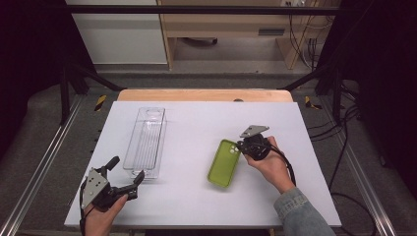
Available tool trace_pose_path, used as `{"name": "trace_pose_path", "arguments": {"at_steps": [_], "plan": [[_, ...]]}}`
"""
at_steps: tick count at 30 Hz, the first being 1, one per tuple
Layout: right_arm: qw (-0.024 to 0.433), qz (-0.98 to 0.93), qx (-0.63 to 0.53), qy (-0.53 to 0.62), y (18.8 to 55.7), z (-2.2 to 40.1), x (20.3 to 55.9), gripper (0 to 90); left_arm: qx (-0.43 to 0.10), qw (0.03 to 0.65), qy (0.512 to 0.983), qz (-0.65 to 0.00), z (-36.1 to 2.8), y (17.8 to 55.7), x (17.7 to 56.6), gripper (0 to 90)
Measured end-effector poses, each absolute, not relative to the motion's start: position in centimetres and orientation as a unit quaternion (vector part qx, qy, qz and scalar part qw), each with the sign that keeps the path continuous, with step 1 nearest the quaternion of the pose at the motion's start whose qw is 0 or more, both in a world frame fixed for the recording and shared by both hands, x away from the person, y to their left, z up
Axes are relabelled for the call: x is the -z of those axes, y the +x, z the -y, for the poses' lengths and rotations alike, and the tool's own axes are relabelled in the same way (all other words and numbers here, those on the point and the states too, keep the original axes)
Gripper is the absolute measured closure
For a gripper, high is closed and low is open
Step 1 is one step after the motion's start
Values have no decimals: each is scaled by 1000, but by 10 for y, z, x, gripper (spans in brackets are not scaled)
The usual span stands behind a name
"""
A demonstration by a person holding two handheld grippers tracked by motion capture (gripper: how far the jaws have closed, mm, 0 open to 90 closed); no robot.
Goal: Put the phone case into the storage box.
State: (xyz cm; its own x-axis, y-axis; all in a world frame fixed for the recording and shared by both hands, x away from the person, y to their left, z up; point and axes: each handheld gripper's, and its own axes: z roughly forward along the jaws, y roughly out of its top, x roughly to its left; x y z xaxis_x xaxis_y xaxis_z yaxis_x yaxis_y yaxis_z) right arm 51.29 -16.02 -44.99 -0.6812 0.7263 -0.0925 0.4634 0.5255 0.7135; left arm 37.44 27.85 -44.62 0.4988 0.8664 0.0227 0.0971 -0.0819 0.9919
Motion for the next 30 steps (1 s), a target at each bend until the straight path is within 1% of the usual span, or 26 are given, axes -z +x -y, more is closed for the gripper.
{"name": "trace_pose_path", "arguments": {"at_steps": [6,18,26,30], "plan": [[236,-844,-341,340,503,166,430,851,-331,559,665,-368,-263,378,432,27],[277,-837,-338,329,495,165,419,851,-315,538,705,-339,-220,395,405,16],[297,-834,-339,317,490,157,412,851,-304,527,720,-333,-197,411,394,17],[313,-833,-334,309,487,153,408,851,-309,520,725,-329,-189,415,392,18]]}}
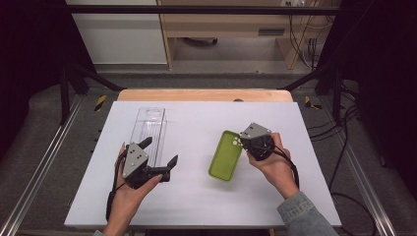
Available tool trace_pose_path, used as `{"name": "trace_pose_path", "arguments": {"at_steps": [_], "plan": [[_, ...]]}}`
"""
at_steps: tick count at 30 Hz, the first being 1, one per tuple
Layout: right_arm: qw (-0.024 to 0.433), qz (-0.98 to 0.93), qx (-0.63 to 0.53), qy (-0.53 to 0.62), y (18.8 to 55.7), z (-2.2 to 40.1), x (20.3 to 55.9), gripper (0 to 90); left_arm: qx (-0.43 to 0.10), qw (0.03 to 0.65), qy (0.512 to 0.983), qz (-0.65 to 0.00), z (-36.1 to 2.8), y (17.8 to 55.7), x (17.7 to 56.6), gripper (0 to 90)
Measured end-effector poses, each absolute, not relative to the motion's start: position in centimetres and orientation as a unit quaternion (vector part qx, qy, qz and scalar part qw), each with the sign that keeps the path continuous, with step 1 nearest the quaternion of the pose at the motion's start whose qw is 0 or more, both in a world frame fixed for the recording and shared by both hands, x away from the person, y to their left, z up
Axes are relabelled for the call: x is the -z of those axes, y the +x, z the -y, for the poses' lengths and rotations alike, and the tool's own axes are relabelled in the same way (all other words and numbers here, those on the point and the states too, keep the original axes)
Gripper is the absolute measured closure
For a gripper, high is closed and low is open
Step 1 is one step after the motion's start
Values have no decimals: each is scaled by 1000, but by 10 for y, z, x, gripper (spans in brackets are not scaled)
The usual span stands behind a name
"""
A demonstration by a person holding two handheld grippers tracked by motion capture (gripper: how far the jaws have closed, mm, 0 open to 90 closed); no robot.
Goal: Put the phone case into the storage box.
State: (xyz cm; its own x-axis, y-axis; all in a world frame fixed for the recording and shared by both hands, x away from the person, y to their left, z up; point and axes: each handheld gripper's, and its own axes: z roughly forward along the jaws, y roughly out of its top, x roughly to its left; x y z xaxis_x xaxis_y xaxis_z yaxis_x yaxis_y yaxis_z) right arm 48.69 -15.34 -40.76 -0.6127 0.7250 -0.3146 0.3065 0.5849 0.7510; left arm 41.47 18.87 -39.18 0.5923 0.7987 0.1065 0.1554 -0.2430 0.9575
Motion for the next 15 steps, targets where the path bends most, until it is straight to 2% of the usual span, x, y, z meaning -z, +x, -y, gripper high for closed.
{"name": "trace_pose_path", "arguments": {"at_steps": [15], "plan": [[350,-830,-331,282,476,138,389,851,-299,518,730,-330,-170,445,377,27]]}}
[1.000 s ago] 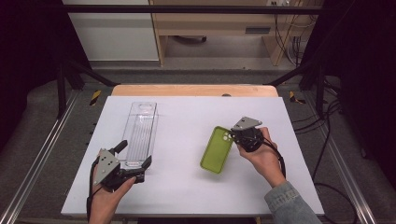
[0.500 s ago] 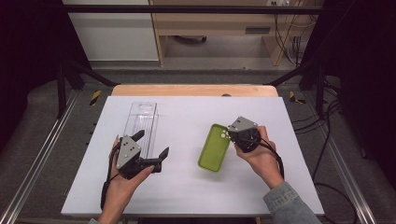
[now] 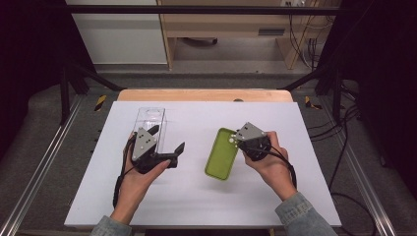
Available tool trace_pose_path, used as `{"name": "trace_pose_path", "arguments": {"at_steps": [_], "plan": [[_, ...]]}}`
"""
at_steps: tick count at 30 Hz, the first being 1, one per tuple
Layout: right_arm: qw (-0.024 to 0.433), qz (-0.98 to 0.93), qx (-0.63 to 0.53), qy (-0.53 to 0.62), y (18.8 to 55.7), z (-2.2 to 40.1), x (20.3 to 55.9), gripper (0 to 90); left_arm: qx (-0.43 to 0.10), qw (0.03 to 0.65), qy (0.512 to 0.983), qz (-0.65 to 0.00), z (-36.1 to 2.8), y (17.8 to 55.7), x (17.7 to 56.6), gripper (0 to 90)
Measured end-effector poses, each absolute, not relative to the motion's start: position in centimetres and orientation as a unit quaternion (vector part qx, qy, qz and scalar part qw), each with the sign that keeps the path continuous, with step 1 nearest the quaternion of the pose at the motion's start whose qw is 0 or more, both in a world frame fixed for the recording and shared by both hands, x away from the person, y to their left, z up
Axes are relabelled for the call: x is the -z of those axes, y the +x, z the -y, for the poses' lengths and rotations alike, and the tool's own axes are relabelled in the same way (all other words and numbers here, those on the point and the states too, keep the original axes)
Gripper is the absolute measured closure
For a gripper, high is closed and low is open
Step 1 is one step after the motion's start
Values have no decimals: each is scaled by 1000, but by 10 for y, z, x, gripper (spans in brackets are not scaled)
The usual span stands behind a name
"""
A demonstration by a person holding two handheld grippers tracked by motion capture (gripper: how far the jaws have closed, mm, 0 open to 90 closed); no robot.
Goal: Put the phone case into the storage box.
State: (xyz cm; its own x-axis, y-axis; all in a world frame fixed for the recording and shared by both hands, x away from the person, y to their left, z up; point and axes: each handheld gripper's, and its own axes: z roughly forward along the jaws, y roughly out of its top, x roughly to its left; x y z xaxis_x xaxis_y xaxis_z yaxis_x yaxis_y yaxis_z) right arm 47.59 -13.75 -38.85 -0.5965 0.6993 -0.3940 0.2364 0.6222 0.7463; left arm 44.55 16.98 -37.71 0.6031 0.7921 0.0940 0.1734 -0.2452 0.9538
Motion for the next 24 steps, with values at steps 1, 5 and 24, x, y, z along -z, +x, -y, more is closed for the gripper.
{"name": "trace_pose_path", "arguments": {"at_steps": [1,5,24], "plan": [[351,-829,-331,281,476,137,388,851,-295,518,733,-330,-167,447,378,28],[358,-828,-330,279,476,135,385,851,-290,513,742,-319,-154,451,378,28],[378,-822,-328,271,469,129,384,874,-275,512,753,-308,-124,451,375,47]]}}
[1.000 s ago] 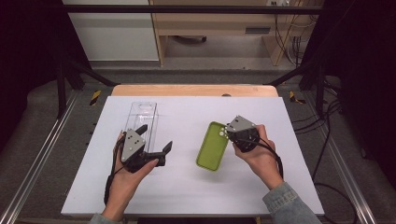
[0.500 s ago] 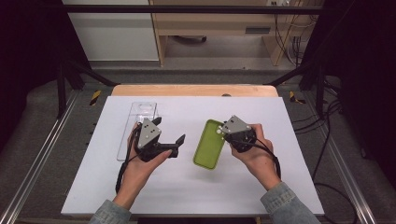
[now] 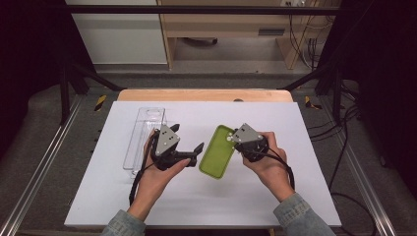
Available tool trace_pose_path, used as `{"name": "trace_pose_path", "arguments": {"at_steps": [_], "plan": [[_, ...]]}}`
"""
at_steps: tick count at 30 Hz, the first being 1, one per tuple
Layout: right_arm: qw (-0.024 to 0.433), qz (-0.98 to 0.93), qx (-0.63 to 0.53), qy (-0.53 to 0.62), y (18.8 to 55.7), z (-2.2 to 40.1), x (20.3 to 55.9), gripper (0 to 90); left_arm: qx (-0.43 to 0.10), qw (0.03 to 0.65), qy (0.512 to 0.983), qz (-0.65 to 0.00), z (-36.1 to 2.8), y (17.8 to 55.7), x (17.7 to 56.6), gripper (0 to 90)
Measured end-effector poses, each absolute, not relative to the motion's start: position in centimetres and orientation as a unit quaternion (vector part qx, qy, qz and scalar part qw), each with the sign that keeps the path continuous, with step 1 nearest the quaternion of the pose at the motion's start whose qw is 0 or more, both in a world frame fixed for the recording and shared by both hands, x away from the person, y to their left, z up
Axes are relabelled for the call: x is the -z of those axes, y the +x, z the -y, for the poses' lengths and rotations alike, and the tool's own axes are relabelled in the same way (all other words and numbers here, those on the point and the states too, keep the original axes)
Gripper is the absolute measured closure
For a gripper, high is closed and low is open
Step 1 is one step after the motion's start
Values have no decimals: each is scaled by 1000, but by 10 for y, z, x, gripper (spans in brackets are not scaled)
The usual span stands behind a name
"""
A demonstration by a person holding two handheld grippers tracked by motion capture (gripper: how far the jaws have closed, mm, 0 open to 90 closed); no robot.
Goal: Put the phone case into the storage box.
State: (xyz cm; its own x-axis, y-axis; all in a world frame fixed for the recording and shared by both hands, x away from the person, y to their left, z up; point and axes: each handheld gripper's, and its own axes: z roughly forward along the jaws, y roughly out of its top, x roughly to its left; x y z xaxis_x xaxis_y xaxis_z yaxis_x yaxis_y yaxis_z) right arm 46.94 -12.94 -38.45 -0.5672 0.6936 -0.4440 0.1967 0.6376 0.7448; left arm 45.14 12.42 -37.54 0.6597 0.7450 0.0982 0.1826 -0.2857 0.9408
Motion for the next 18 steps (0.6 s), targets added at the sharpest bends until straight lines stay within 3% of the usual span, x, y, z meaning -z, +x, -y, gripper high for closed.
{"name": "trace_pose_path", "arguments": {"at_steps": [8,18], "plan": [[387,-821,-326,264,467,126,384,874,-256,495,770,-310,-113,451,378,90],[417,-817,-317,242,460,115,383,874,-231,473,792,-311,-96,456,374,274]]}}
